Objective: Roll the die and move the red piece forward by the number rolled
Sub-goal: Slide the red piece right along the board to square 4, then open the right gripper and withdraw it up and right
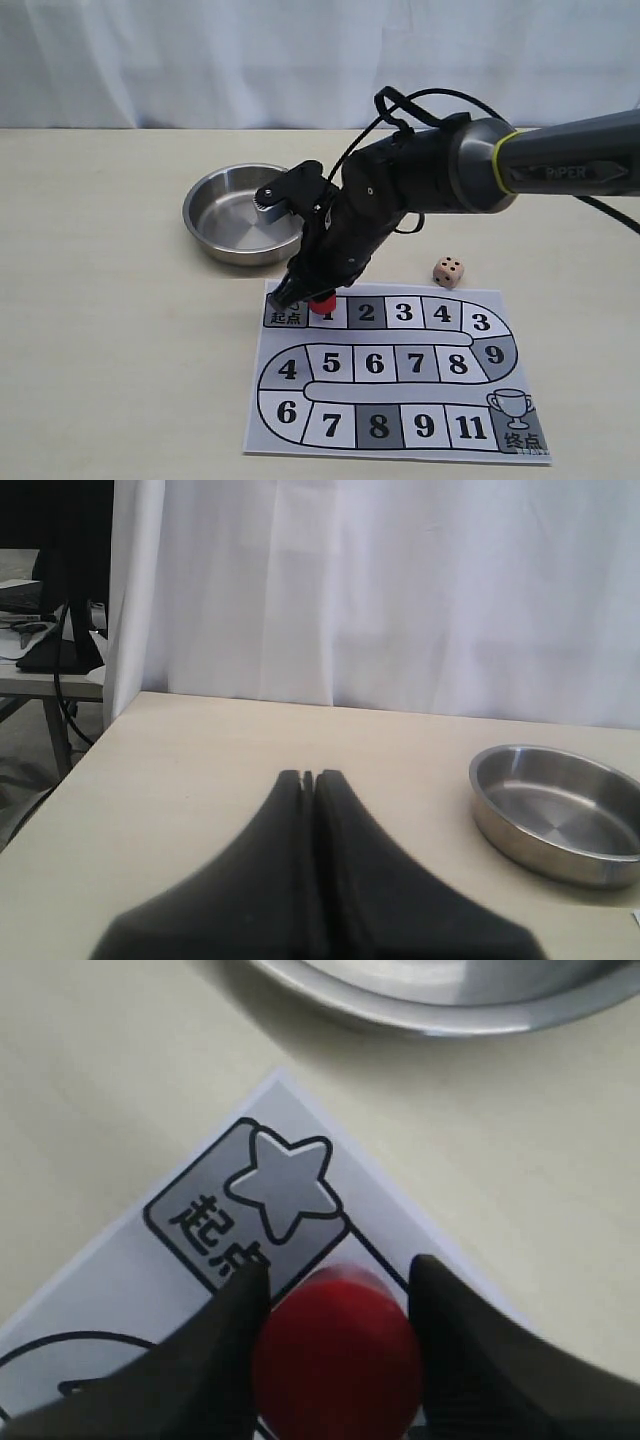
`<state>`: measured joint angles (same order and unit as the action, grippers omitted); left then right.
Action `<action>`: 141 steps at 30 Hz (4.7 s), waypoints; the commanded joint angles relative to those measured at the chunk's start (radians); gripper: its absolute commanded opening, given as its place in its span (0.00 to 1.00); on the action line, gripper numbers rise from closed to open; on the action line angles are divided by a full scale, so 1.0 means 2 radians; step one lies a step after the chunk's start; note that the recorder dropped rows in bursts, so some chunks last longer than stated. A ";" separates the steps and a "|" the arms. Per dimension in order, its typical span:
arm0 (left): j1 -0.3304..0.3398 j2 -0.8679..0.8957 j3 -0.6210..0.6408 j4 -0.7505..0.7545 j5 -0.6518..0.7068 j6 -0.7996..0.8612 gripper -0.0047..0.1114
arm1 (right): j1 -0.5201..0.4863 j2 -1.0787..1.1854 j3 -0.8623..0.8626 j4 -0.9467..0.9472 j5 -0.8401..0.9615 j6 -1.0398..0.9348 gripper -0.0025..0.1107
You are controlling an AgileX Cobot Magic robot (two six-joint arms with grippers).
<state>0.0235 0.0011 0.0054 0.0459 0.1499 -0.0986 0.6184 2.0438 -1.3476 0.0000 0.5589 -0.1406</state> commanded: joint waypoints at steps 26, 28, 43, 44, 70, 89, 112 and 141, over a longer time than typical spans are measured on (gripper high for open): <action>0.000 -0.001 -0.003 -0.001 -0.003 -0.001 0.04 | -0.048 -0.007 0.002 0.000 0.051 -0.014 0.06; 0.000 -0.001 -0.003 -0.001 -0.004 -0.001 0.04 | -0.052 -0.007 0.003 -0.004 0.057 -0.014 0.06; 0.000 -0.001 -0.003 -0.001 -0.004 -0.001 0.04 | -0.065 -0.054 0.047 -0.008 0.012 -0.014 0.06; 0.000 -0.001 -0.003 -0.001 -0.004 -0.001 0.04 | -0.072 -0.061 0.050 -0.008 0.020 -0.014 0.06; 0.000 -0.001 -0.003 -0.001 -0.004 -0.001 0.04 | -0.105 -0.117 0.146 -0.008 -0.052 -0.012 0.06; 0.000 -0.001 -0.003 -0.001 -0.004 -0.001 0.04 | -0.164 -0.104 0.210 0.079 -0.130 0.001 0.06; 0.000 -0.001 -0.003 -0.001 -0.003 -0.001 0.04 | -0.164 -0.094 0.209 0.086 -0.136 -0.024 0.46; 0.000 -0.001 -0.003 -0.001 -0.004 -0.001 0.04 | -0.273 -0.209 0.163 0.041 0.030 0.013 0.06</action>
<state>0.0235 0.0011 0.0054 0.0459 0.1499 -0.0986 0.1113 1.6363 -1.0057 0.1286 0.5685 -0.1181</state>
